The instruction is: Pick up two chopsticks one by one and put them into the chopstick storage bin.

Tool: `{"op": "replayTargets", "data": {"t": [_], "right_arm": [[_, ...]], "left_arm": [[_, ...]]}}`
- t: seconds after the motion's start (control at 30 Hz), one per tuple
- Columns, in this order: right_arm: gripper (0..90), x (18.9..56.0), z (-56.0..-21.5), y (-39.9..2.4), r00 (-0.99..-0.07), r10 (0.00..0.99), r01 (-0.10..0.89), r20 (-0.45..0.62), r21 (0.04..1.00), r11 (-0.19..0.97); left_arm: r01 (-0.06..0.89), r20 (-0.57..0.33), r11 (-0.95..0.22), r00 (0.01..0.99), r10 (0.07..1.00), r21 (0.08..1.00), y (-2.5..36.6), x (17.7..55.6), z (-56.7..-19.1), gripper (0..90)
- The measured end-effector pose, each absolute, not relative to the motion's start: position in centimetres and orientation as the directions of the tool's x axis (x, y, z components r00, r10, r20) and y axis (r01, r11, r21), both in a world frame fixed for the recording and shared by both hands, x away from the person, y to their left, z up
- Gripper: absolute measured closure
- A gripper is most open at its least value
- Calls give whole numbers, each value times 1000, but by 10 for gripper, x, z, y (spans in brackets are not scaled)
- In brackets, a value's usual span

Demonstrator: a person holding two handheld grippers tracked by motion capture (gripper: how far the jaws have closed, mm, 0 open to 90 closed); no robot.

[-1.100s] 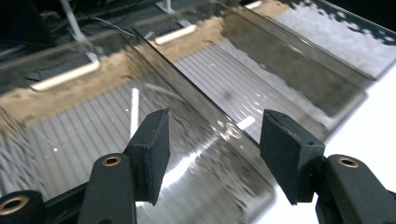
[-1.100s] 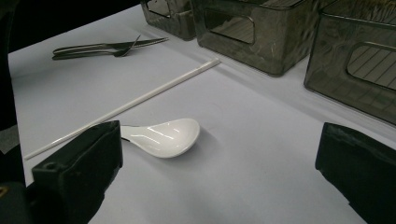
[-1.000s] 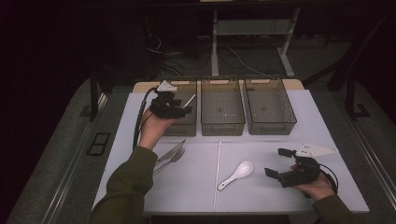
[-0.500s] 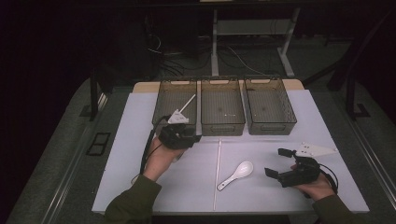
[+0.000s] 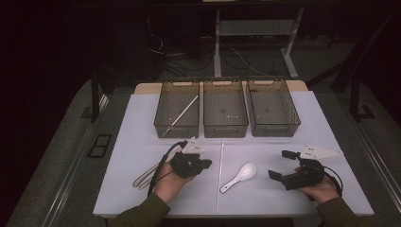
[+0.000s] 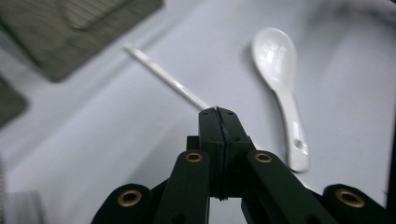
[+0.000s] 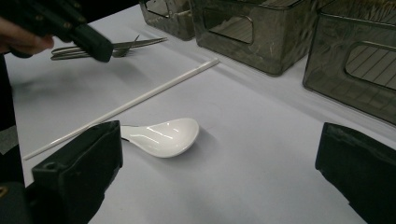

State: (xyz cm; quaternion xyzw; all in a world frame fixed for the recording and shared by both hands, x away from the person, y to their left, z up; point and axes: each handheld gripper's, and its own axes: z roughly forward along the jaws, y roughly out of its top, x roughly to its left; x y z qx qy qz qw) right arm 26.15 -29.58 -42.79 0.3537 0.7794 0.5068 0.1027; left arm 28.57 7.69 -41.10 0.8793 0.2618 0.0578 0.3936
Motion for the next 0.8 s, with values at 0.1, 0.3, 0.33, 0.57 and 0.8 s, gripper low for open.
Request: {"op": "replayTargets", "data": {"t": [0.1,0.3,0.33,0.57,0.8], "right_arm": [[7,262,-428,-296,-729,655,446,197,863,237],[7,261,-428,-296,-729,655,446,197,863,238],[7,261,-428,-296,-729,655,447,197,862,239],[7,261,-428,-295,-729,656,446,194,862,241],[7,261,-428,-295,-730,656,446,194,862,241]], "left_arm": [[390,-103,-575,878,467,719,70,274,-414,884],[374,-130,-597,903,410,709,60,253,-420,884],[378,-143,-597,904,402,708,58,250,-422,884],[379,-181,-639,917,355,669,48,238,-432,884],[374,-185,-672,923,338,639,42,233,-439,884]]}}
